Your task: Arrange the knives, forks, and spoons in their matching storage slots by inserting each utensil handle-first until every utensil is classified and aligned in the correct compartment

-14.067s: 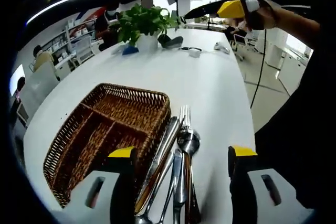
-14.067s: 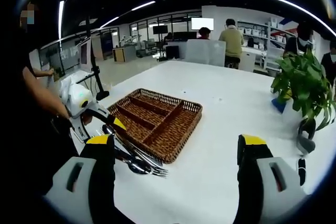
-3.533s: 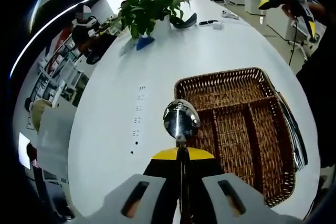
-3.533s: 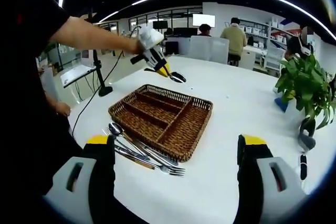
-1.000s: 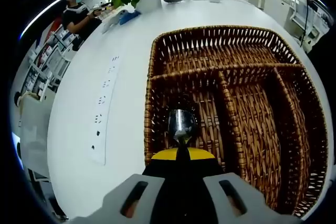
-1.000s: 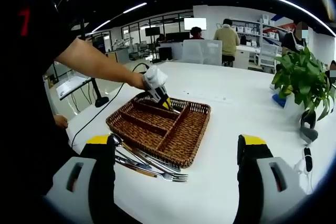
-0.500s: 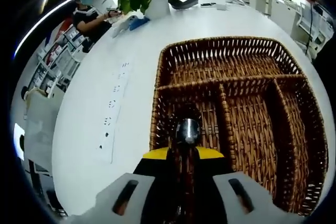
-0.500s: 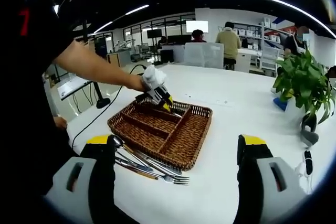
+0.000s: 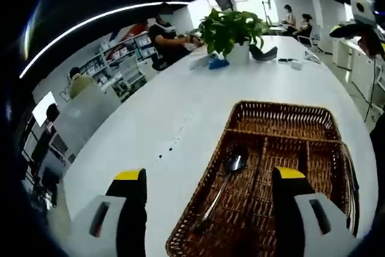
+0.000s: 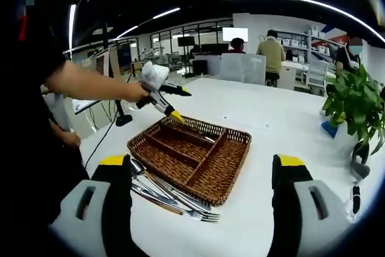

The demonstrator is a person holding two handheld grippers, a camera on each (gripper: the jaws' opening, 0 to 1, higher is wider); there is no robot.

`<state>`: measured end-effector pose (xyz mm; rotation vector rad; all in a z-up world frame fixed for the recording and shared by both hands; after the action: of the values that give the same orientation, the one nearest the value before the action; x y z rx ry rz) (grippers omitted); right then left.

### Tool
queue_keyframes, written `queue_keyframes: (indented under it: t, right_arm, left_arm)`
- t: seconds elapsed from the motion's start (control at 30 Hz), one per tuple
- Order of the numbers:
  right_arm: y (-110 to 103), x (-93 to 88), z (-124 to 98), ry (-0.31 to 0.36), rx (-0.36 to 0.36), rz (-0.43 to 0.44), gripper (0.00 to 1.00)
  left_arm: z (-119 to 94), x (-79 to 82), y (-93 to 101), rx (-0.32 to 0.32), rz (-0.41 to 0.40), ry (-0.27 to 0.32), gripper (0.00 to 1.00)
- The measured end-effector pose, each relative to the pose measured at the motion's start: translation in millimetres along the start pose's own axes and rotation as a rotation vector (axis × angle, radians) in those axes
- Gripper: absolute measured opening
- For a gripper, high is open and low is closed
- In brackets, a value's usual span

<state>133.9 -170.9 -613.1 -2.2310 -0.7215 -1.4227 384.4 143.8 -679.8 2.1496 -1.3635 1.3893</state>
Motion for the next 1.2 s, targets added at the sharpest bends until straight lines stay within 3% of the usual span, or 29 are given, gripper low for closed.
queue_keyframes:
  t: [0.07,0.1,0.33,0.53,0.7,0.77,0.87,1.2]
  right_arm:
    - [-1.1,2.3,2.7,-0.003,0.013,-0.026,1.00]
    - [-1.6,2.7,3.8,-0.006,0.018,-0.035,1.00]
    - [-2.9,7.7,14.6,-0.011,0.072,-0.072,1.00]
    - [0.1,12.8,22.4,-0.005,0.099,-0.093,1.00]
    - [1.4,13.9,25.7,-0.005,0.106,-0.106,1.00]
    - [1.8,14.1,26.3,-0.002,0.107,-0.107,1.00]
    - [1.0,13.5,27.2,0.003,0.129,-0.115,1.00]
    - [7.4,7.7,19.8,-0.022,0.108,-0.132,1.00]
  left_arm:
    - [-12.3,-0.8,3.3,0.005,-0.024,0.004,0.98]
    - [-28.7,-1.4,7.6,0.016,-0.050,0.024,0.99]
    - [-94.4,-12.6,25.4,0.093,-0.200,0.092,1.00]
    - [-138.9,-25.3,48.9,0.144,-0.215,0.092,1.00]
    - [-164.7,-31.0,59.3,0.202,-0.250,0.108,1.00]
    - [-171.6,-38.8,53.3,0.217,-0.253,0.115,0.99]
    - [-186.0,-36.5,62.9,0.243,-0.267,0.138,0.99]
    - [-208.8,-33.7,91.2,0.280,-0.231,0.139,0.99]
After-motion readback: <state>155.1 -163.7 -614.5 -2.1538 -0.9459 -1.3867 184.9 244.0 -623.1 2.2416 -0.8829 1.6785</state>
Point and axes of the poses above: the point that each gripper's makers call its tool centre point, and the gripper's own axes: z roughly forward along the fingers, y roughly to its right, x roughly out of its top, the point moved 10 cm from there along -z, roughly backward along the fingers, and after that the axes turned 6 degrees about x, right-handed, at the moved point
